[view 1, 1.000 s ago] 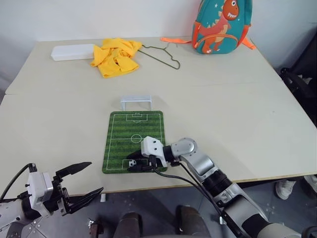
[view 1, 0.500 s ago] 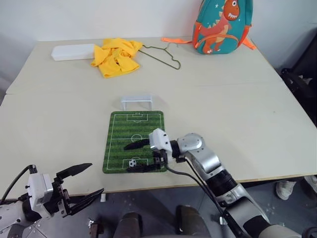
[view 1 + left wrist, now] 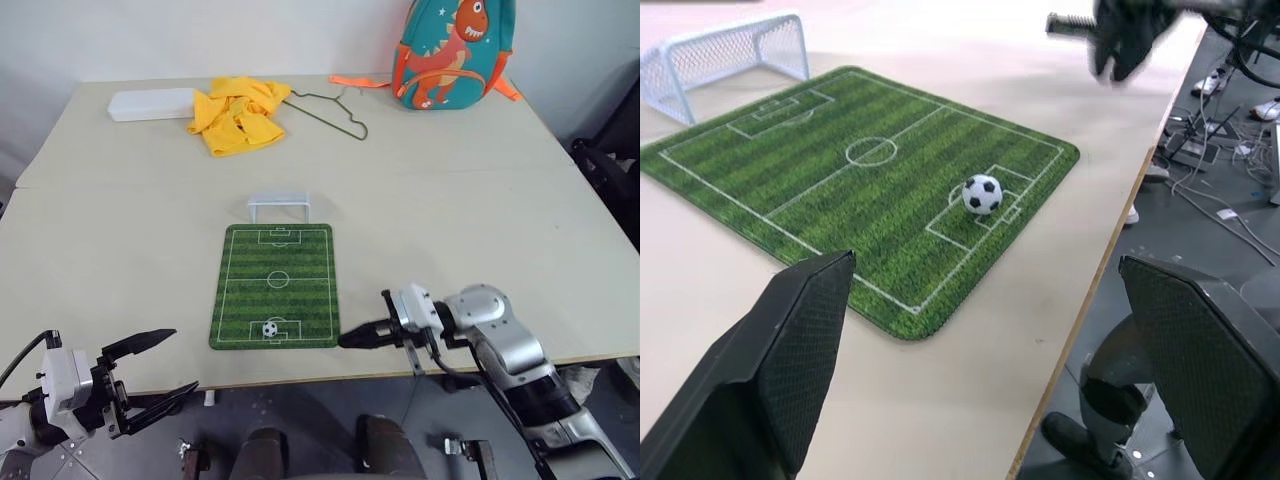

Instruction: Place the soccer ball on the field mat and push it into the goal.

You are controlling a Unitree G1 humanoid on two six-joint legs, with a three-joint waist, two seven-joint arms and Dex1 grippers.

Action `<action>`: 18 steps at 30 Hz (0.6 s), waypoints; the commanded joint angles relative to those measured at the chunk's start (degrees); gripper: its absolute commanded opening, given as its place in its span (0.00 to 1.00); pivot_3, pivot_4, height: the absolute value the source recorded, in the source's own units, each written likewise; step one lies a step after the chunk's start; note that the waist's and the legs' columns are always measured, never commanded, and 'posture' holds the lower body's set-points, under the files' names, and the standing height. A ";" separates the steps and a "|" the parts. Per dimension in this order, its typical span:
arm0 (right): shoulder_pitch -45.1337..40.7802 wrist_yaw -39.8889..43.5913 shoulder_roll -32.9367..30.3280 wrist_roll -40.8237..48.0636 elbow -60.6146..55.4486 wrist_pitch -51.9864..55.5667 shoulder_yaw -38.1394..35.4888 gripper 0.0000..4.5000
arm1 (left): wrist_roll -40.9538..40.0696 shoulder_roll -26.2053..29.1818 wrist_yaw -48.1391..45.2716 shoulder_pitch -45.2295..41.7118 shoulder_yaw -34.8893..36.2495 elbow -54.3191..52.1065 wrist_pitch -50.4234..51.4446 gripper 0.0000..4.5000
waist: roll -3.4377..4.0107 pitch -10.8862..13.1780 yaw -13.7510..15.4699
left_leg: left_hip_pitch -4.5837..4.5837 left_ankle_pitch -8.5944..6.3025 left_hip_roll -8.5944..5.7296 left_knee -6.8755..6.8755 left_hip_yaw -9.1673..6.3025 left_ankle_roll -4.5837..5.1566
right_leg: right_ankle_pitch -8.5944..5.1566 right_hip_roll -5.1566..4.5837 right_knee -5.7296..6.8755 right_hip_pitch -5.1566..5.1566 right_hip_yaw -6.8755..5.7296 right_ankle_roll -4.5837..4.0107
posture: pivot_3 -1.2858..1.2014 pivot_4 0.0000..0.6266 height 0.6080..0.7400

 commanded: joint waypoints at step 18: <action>-6.73 -15.09 17.60 -8.86 -3.19 13.45 16.77 0.00 | -1.02 -0.55 0.20 1.55 0.14 -2.45 1.94 1.00 | -0.01 -0.01 -0.14 | 0.07 0.00 0.10 0.00 0.05 -0.06 | 0.04 -0.01 0.39 -0.09 -0.12 -0.07 | 0.52 0.24 1.00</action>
